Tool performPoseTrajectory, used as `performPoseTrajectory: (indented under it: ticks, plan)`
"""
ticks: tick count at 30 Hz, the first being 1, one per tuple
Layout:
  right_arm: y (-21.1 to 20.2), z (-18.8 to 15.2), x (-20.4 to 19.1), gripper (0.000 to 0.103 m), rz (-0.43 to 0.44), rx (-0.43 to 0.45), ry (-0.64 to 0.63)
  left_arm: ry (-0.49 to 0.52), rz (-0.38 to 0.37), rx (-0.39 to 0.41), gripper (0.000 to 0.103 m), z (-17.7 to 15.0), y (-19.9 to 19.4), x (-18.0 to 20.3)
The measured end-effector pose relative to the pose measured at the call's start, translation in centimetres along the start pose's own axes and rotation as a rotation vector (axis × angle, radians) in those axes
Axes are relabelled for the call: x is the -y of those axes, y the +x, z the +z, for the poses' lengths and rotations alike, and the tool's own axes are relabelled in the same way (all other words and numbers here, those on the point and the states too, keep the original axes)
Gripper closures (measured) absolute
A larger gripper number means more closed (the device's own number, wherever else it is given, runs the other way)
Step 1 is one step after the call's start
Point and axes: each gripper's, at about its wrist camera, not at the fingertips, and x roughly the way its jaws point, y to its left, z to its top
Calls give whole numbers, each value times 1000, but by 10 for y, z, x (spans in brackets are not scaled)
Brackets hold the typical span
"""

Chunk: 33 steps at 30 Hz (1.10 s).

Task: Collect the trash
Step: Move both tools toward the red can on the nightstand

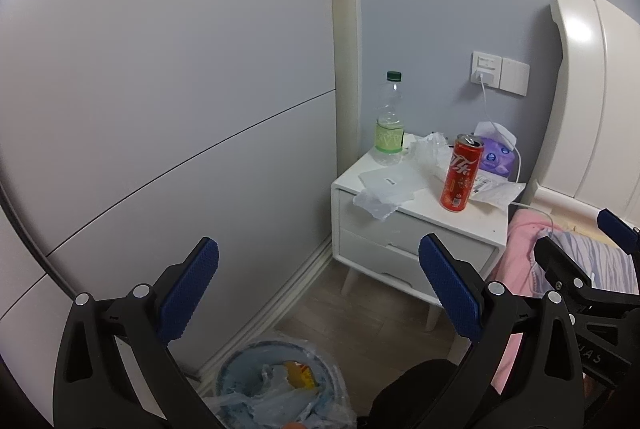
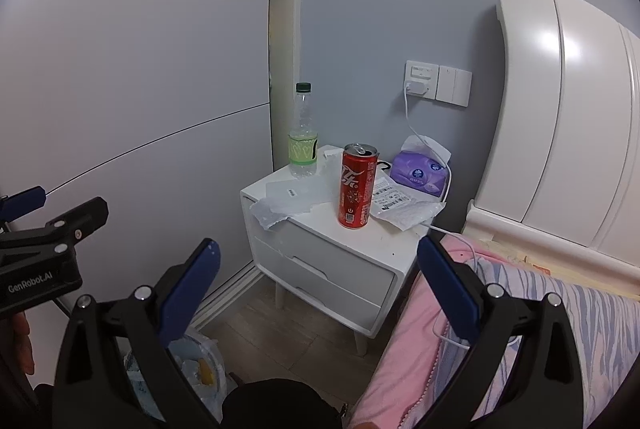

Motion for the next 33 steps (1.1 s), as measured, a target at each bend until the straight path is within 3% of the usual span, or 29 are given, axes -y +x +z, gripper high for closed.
performPoseTrajectory:
  ticks: [12,16,33]
  plan:
    - [-2,-5,-4,7,19,-1,-7,18,16,-2,6,-6,-4,1]
    - [-2,-7,-9,7,27,4,-17,39,63,3,6,-8,-4,2]
    - [-4,-12,-7,7,0,18,-35,2,41,-2,6,-2,2,4]
